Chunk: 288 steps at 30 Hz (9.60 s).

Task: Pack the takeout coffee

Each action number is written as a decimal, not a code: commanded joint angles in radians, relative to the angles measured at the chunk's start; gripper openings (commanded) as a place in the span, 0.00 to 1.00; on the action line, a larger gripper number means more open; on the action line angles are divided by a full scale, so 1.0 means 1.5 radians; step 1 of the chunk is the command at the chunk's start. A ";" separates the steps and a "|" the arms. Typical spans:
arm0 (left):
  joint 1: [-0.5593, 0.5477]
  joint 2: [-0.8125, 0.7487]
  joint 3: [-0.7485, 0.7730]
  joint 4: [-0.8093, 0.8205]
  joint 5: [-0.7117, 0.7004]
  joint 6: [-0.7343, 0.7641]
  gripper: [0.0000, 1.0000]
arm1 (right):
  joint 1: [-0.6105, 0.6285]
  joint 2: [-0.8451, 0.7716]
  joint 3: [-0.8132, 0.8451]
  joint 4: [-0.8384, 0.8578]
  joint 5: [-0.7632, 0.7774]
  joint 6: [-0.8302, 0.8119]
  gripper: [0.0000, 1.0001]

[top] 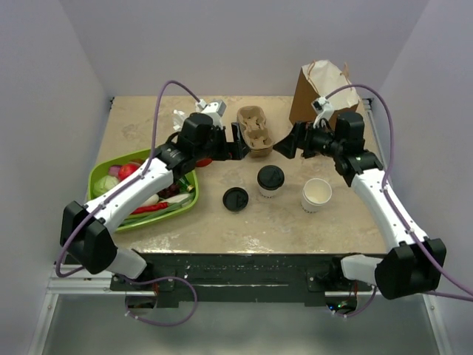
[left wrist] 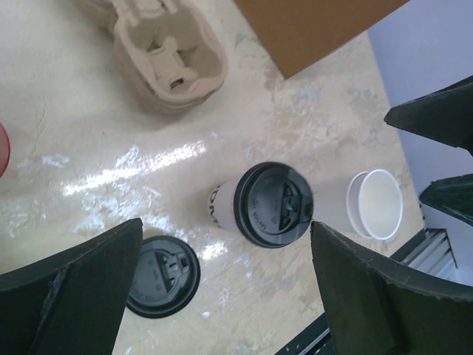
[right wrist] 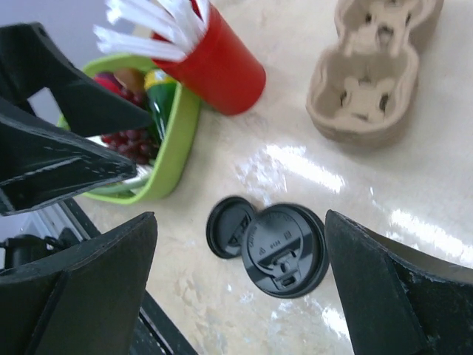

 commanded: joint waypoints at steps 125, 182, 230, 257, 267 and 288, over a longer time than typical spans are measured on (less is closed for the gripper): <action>0.058 0.030 -0.082 0.054 0.100 -0.017 1.00 | 0.158 0.136 0.087 0.003 0.288 -0.070 0.98; 0.059 -0.082 -0.059 -0.131 -0.120 0.039 1.00 | 0.139 0.679 0.633 -0.265 0.477 -0.210 0.35; 0.060 -0.094 -0.057 -0.135 -0.118 0.035 1.00 | 0.141 0.432 0.468 -0.120 0.420 -0.193 0.00; 0.061 -0.081 -0.089 -0.048 -0.022 0.029 1.00 | 0.146 -0.057 -0.072 -0.147 0.464 0.023 0.00; 0.060 -0.064 -0.057 -0.019 -0.009 0.009 1.00 | 0.144 -0.136 -0.063 -0.167 0.478 0.016 0.00; -0.082 0.503 0.673 0.135 -0.085 -0.136 1.00 | 0.145 -0.338 0.041 -0.075 0.857 -0.046 0.00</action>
